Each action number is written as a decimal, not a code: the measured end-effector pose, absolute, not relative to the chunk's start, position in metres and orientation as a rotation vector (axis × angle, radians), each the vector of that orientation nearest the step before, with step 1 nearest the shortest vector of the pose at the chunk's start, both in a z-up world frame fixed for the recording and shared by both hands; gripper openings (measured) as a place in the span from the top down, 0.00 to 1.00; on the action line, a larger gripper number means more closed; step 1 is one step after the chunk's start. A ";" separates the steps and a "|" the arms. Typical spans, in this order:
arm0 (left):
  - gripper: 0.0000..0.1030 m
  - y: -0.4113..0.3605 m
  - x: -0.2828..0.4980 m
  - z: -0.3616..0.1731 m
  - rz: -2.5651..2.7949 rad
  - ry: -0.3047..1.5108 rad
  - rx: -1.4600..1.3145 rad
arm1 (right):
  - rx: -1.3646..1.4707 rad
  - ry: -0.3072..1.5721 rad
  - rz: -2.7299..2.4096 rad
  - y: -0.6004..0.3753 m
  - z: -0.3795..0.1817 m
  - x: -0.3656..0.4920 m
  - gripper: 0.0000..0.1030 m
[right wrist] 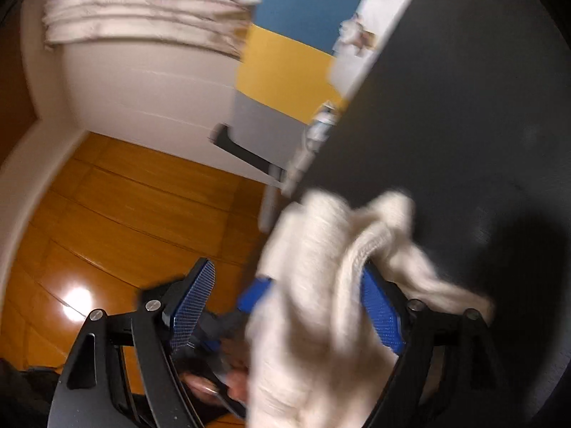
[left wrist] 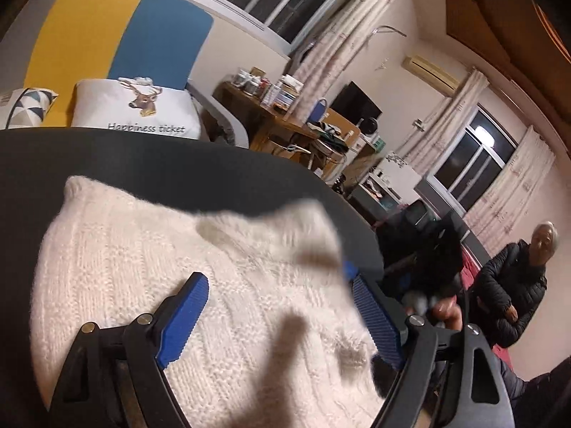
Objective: Fold clothes
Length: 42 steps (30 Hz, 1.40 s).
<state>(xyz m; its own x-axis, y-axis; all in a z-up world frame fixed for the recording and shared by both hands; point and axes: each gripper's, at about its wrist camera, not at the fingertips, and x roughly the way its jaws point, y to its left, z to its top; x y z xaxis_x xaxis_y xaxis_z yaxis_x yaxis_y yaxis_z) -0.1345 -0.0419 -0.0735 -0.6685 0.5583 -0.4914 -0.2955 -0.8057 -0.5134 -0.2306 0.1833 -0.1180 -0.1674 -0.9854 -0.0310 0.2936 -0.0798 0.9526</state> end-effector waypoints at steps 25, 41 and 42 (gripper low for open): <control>0.22 -0.058 -0.090 -0.054 2.667 -0.291 -1.072 | 0.898 0.442 -1.917 0.114 -0.047 -0.096 0.13; 0.22 -0.066 -0.054 -0.093 2.558 -0.318 -1.195 | 1.039 0.260 -2.003 0.131 -0.049 -0.061 0.10; 0.21 -0.064 -0.051 -0.097 2.575 -0.299 -1.194 | 1.026 0.274 -1.989 0.120 -0.051 -0.056 0.10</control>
